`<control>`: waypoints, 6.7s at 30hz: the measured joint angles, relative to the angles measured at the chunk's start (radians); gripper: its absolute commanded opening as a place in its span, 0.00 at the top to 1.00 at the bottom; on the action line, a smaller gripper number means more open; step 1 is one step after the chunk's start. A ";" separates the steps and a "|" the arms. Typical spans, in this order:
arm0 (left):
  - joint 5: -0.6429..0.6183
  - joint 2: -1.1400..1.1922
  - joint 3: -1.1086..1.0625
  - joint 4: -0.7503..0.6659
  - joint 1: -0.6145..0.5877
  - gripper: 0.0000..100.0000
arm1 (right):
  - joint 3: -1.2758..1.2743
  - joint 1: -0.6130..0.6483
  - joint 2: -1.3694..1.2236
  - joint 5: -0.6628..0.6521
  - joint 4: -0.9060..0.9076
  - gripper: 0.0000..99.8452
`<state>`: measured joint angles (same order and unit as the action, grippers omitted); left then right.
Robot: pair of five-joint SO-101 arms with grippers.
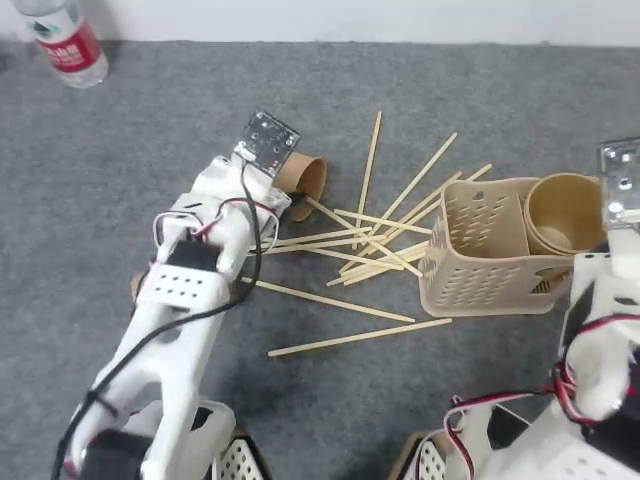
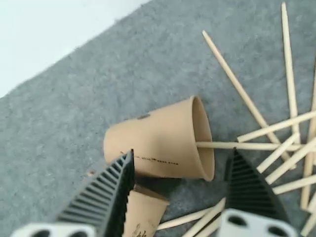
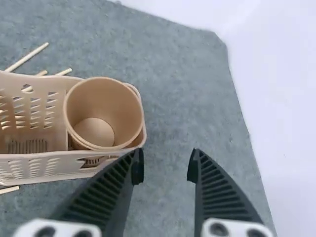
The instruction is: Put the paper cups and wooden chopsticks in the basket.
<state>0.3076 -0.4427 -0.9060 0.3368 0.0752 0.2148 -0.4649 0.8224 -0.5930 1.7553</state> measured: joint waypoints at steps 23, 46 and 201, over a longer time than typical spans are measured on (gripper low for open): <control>0.069 0.384 0.052 -0.313 -0.005 0.80 | -0.008 0.015 -0.003 0.000 0.000 0.85; 0.161 0.158 0.110 -0.186 -0.011 0.99 | -0.083 0.015 -0.014 0.017 -0.008 0.85; -0.232 -0.483 -0.043 0.489 -0.367 0.73 | -0.012 -0.008 -0.173 0.359 -0.035 0.72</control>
<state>0.0760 -0.9260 -0.9490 0.8263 -0.2915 0.2025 -0.4726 0.6490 -0.2340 1.7200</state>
